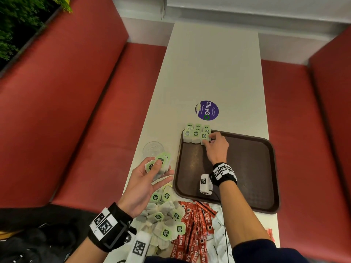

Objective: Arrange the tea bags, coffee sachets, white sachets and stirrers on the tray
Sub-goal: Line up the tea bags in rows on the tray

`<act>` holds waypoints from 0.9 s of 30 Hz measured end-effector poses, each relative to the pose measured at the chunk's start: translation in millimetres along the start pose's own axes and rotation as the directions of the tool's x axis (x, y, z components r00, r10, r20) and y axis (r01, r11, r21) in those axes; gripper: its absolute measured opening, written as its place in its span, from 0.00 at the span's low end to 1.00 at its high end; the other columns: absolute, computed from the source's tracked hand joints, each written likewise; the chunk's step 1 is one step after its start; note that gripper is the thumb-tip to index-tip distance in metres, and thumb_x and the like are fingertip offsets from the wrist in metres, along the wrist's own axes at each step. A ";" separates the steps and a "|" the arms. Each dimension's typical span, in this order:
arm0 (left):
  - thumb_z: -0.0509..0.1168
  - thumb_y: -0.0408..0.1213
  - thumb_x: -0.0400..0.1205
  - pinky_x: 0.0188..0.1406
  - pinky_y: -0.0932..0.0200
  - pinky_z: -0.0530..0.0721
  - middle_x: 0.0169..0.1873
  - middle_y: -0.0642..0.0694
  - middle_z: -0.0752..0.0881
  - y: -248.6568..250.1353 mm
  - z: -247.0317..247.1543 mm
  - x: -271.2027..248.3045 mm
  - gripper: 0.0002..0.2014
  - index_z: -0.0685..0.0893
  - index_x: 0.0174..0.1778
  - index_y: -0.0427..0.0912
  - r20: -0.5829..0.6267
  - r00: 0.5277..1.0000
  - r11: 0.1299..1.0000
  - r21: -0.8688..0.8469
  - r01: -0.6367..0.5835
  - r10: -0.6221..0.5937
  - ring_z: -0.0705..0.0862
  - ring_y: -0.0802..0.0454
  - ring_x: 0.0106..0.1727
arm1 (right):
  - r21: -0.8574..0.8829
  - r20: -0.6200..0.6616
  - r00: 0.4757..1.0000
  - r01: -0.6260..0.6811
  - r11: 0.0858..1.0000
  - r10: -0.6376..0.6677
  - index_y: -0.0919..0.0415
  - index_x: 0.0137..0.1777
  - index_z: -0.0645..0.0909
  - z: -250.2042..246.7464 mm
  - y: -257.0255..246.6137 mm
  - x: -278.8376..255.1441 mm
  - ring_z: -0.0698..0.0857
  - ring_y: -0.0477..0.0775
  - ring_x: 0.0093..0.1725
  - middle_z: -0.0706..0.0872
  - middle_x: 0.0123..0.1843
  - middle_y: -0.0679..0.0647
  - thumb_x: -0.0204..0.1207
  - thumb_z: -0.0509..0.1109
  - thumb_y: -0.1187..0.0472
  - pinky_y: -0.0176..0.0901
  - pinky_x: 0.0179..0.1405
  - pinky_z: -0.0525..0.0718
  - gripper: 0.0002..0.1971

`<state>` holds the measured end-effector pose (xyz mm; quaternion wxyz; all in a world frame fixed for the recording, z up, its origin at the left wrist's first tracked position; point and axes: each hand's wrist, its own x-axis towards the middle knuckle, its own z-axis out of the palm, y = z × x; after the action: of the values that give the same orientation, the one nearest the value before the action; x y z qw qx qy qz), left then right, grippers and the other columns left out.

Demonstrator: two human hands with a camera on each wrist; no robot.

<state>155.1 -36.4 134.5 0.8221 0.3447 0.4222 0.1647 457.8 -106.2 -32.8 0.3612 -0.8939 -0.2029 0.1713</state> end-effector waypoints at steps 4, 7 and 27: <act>0.67 0.38 0.93 0.64 0.42 0.93 0.53 0.24 0.86 0.7 -0.9 -0.7 0.10 0.81 0.66 0.37 -0.004 1.000 1.000 -0.011 0.004 -0.004 0.92 0.32 0.67 | 0.036 -0.009 1.000 -0.015 0.999 0.015 0.59 0.68 0.84 3.9 -2.6 -0.6 0.89 0.56 0.59 0.88 0.65 0.57 0.82 0.83 0.59 0.41 0.56 0.81 0.18; 0.67 0.38 0.92 0.65 0.41 0.93 0.51 0.25 0.86 1.0 -2.7 -1.3 0.09 0.82 0.64 0.36 -0.004 1.000 1.000 -0.010 -0.001 0.001 0.92 0.32 0.67 | 0.064 -0.024 1.000 -0.012 0.998 0.014 0.59 0.70 0.82 1.8 -4.5 -3.0 0.87 0.54 0.57 0.88 0.66 0.56 0.83 0.83 0.59 0.41 0.55 0.79 0.20; 0.67 0.38 0.92 0.64 0.43 0.94 0.54 0.23 0.87 -0.7 -9.1 -1.9 0.12 0.81 0.67 0.34 -0.015 1.000 1.000 -0.019 -0.003 0.002 0.92 0.31 0.67 | -0.311 0.099 0.932 0.362 0.879 -0.348 0.50 0.71 0.91 42.9 -29.6 -26.1 0.79 0.61 0.70 0.83 0.74 0.55 0.87 0.76 0.54 0.61 0.64 0.87 0.14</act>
<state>146.7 -34.1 131.4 0.8218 0.3363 0.4265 0.1723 408.8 -74.7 -36.7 0.2304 -0.8850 -0.3957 0.0845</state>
